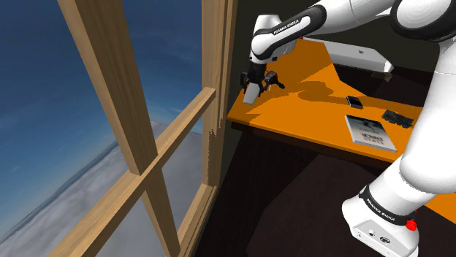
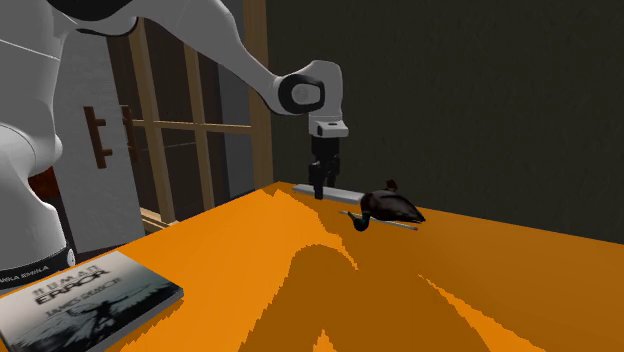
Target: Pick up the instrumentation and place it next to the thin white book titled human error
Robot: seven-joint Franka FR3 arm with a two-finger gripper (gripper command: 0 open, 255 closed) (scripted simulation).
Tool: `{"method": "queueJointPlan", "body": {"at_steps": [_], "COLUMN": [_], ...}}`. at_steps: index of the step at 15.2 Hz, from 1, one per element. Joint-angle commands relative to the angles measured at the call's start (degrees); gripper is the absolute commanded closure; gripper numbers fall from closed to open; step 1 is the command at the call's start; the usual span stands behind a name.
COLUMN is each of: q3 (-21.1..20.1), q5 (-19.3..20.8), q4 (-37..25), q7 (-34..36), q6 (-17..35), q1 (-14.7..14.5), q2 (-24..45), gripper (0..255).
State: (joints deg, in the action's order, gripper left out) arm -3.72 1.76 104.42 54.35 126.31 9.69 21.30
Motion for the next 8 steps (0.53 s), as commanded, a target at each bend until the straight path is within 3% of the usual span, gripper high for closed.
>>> {"method": "queueJointPlan", "body": {"at_steps": [1,8], "q3": [0.0,-0.1], "q5": [-0.1,-0.3], "q4": [-0.6,-2.9], "q7": [-0.1,-0.2], "q6": [-1.1,-5.7], "q1": [0.0,0.1], "q2": [-0.5,-2.8], "gripper": [255,255]}}
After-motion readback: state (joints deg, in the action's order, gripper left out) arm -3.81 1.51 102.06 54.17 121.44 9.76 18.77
